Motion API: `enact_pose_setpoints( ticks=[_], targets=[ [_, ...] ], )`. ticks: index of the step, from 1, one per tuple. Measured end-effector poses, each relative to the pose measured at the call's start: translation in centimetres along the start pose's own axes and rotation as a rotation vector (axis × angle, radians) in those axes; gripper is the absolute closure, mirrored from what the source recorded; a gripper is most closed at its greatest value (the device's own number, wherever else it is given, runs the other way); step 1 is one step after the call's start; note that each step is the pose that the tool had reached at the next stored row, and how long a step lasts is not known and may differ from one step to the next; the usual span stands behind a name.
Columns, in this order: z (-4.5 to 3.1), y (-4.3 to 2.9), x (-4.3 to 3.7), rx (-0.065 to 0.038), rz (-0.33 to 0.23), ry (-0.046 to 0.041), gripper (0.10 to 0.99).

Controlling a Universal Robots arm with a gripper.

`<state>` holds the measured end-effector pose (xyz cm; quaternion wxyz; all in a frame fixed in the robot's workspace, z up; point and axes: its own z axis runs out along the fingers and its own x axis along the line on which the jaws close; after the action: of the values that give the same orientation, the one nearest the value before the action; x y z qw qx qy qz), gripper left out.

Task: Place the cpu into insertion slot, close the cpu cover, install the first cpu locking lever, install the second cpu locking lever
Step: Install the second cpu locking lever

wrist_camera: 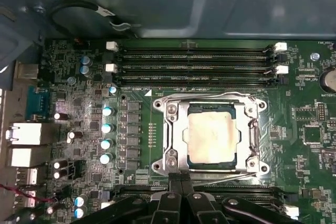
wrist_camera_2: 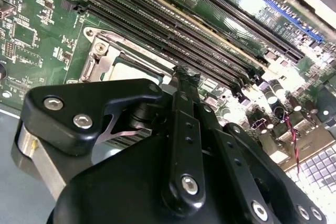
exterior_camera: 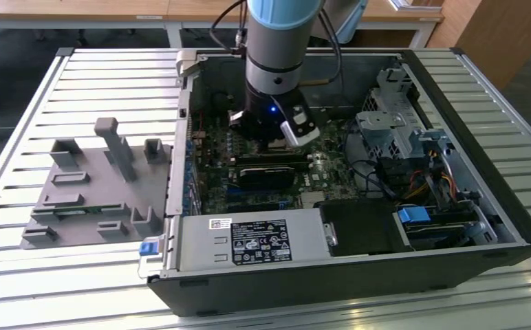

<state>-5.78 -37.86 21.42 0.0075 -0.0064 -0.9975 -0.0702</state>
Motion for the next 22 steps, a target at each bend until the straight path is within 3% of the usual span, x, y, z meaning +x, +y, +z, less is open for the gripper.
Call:
enact_pose_setpoints(
  ticks=[7, 18, 22],
  targets=[
    [0.0, -0.8, 0.64, -0.023, 0.0, 0.0004, 0.98],
    [1.11, -1.13, 0.82, -0.057, -0.001, 0.0008, 0.98],
    [1.18, -1.58, 0.97, -0.076, -0.001, 0.0009, 0.98]
  ],
)
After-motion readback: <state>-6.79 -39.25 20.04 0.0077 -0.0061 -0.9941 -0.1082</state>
